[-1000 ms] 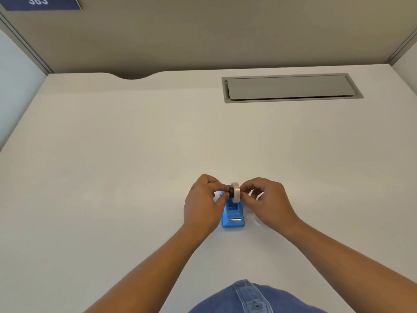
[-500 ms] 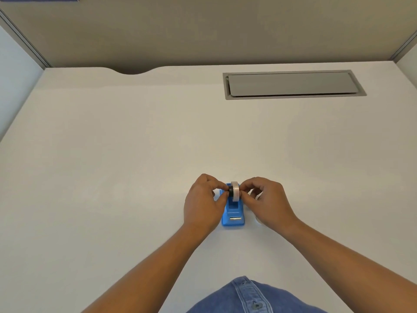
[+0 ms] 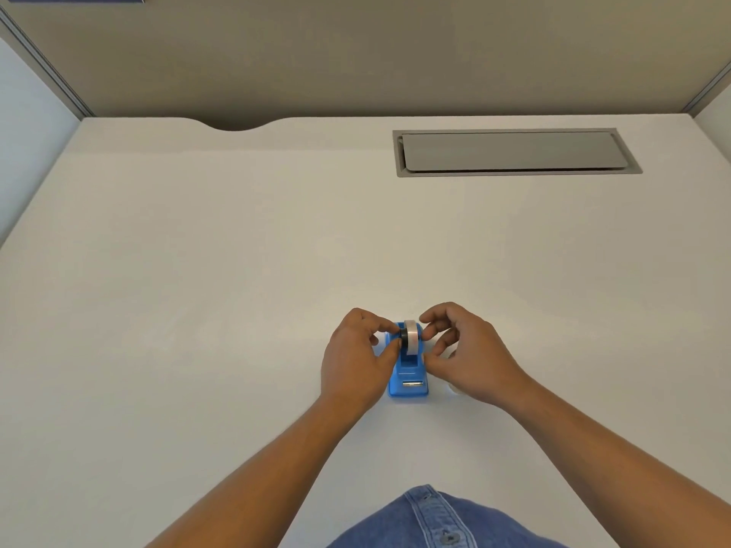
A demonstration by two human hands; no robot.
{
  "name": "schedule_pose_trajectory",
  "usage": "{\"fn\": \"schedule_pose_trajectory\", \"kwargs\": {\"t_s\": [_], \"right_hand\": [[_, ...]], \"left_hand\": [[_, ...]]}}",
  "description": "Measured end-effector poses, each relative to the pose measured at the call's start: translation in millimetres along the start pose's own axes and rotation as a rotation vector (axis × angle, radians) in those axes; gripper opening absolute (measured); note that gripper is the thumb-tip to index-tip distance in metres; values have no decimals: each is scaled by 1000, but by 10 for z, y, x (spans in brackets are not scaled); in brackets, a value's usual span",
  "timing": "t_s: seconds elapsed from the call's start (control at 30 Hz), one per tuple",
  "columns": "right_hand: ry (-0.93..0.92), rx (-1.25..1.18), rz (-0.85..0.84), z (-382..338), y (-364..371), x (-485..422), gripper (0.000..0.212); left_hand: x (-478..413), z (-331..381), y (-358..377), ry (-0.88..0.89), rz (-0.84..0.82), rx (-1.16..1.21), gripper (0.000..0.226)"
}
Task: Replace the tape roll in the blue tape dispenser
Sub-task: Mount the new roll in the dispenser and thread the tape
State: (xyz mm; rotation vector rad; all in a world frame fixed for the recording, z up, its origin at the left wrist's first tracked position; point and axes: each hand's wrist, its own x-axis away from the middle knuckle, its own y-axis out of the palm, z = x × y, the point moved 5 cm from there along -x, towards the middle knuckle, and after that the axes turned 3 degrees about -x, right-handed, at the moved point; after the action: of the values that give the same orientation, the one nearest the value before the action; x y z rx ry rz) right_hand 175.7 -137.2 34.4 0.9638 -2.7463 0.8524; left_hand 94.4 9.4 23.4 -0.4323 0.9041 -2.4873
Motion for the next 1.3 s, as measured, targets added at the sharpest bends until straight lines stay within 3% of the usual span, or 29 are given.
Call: {"fn": "schedule_pose_trajectory", "kwargs": {"t_s": [0.2,0.4,0.57,0.67,0.77,0.93,1.3], "right_hand": [[-158,202,-63,-167,-3,-4,67],[-220,255,-98,-209,79,-96,45],[-196,261,-85,-199,90,-100,44],[-183,264,-87,-185,81,-100,44],[-185,270,-92,-184,84,-103,43],[-196,274,-94,-209,85,-97,42],[-161,373,-70,-313,79,-75,41]], "left_hand": [[12,-8,2,2,5,15,15],[10,-21,10,-6,5,22,14],[19,-71,-24,19,25,71,15],[48,-184,-38,2,24,72,33],[105,-270,-14,0,-90,31,45],[211,-213,45,177,-273,-34,80],[195,-77,134,115,-325,60,106]]}}
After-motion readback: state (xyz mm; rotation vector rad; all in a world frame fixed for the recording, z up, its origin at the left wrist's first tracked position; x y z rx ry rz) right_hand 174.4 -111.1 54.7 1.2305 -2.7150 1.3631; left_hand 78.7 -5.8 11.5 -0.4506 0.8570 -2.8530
